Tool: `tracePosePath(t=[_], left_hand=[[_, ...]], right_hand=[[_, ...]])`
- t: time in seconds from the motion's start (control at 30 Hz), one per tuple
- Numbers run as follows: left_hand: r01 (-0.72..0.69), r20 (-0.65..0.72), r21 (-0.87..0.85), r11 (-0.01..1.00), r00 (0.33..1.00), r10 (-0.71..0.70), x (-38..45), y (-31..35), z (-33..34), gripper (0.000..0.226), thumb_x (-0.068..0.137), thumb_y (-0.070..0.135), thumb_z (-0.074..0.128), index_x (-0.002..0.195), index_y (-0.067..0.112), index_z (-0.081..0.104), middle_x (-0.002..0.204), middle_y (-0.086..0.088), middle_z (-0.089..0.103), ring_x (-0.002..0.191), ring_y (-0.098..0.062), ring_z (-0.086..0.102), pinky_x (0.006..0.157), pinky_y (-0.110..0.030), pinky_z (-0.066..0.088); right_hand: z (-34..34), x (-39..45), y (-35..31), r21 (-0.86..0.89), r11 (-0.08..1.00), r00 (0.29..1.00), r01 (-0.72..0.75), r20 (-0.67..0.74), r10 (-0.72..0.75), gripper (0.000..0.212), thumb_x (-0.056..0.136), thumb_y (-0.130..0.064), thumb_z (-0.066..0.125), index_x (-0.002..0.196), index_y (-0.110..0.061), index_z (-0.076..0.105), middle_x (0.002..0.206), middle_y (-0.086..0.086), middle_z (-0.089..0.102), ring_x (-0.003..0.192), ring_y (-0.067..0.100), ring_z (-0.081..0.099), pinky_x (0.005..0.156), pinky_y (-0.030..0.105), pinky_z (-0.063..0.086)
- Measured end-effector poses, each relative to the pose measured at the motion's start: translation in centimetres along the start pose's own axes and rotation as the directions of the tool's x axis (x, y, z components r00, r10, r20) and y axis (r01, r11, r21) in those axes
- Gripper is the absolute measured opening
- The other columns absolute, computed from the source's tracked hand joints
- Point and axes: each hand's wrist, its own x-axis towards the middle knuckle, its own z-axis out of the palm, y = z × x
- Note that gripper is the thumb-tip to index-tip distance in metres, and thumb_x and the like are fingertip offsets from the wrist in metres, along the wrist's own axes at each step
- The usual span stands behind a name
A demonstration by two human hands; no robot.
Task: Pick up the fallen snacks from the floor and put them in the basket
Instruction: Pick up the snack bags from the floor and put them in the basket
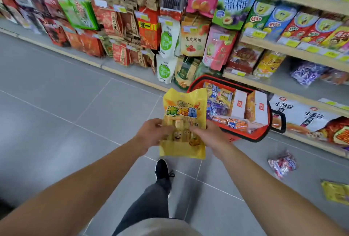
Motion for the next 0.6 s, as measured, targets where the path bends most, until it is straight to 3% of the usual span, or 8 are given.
tracePosePath(t=[0.13, 0.27, 0.43, 0.5, 0.6], left_hand=[[0.092, -0.022, 0.019, 0.996, 0.996, -0.091, 7.5, 2.8, 0.2, 0.019, 0.083, 0.024, 0.076, 0.098, 0.019, 0.068, 0.099, -0.007, 0.073, 0.093, -0.027, 0.071, 0.085, -0.051, 0.058], [0.148, -0.008, 0.072, 0.986, 0.989, -0.148, 13.6, 5.3, 0.9, 0.027, 0.081, 0.028, 0.077, 0.106, 0.019, 0.068, 0.100, -0.003, 0.072, 0.097, -0.026, 0.071, 0.085, -0.051, 0.058], [0.204, 0.030, 0.117, 0.972, 0.978, -0.209, 19.5, 7.1, 2.5, 0.036, 0.081, 0.029, 0.078, 0.113, 0.019, 0.064, 0.100, -0.003, 0.071, 0.094, -0.025, 0.071, 0.085, -0.047, 0.059], [0.220, 0.035, 0.143, 0.965, 0.973, -0.227, 21.7, 7.4, 3.5, 0.044, 0.081, 0.029, 0.078, 0.121, 0.018, 0.061, 0.102, -0.004, 0.070, 0.093, -0.024, 0.071, 0.084, -0.047, 0.059], [0.217, 0.015, 0.181, 0.959, 0.975, -0.224, 25.0, 8.1, 5.3, 0.062, 0.082, 0.031, 0.077, 0.136, 0.022, 0.047, 0.110, -0.003, 0.066, 0.096, -0.023, 0.069, 0.083, -0.043, 0.059]], right_hand=[[-1.5, 6.4, -2.9, -0.002, 0.998, 0.998, -0.059, -0.003, 0.059, 0.042, 0.074, -0.050, 0.078, 0.112, -0.034, 0.069, 0.109, -0.011, 0.072, 0.103, 0.015, 0.067, 0.101, 0.045, 0.051], [-3.0, 11.4, -4.1, 0.036, 0.995, 0.995, -0.098, -0.031, 0.099, 0.018, 0.084, -0.038, 0.077, 0.098, -0.038, 0.065, 0.111, -0.009, 0.070, 0.108, 0.018, 0.065, 0.104, 0.043, 0.049], [-4.8, 16.4, -3.7, 0.091, 0.984, 0.986, -0.156, -0.050, 0.161, 0.039, 0.081, -0.043, 0.078, 0.116, -0.030, 0.067, 0.115, -0.009, 0.071, 0.109, 0.018, 0.066, 0.104, 0.045, 0.049], [-5.7, 18.3, -3.1, 0.109, 0.975, 0.979, -0.193, -0.048, 0.200, 0.035, 0.080, -0.044, 0.079, 0.111, -0.031, 0.069, 0.109, -0.009, 0.073, 0.103, 0.016, 0.068, 0.100, 0.043, 0.052], [-7.5, 21.6, -2.1, 0.130, 0.955, 0.960, -0.266, -0.053, 0.274, 0.050, 0.070, -0.054, 0.079, 0.113, -0.031, 0.068, 0.108, -0.009, 0.073, 0.101, 0.016, 0.069, 0.095, 0.041, 0.055]])
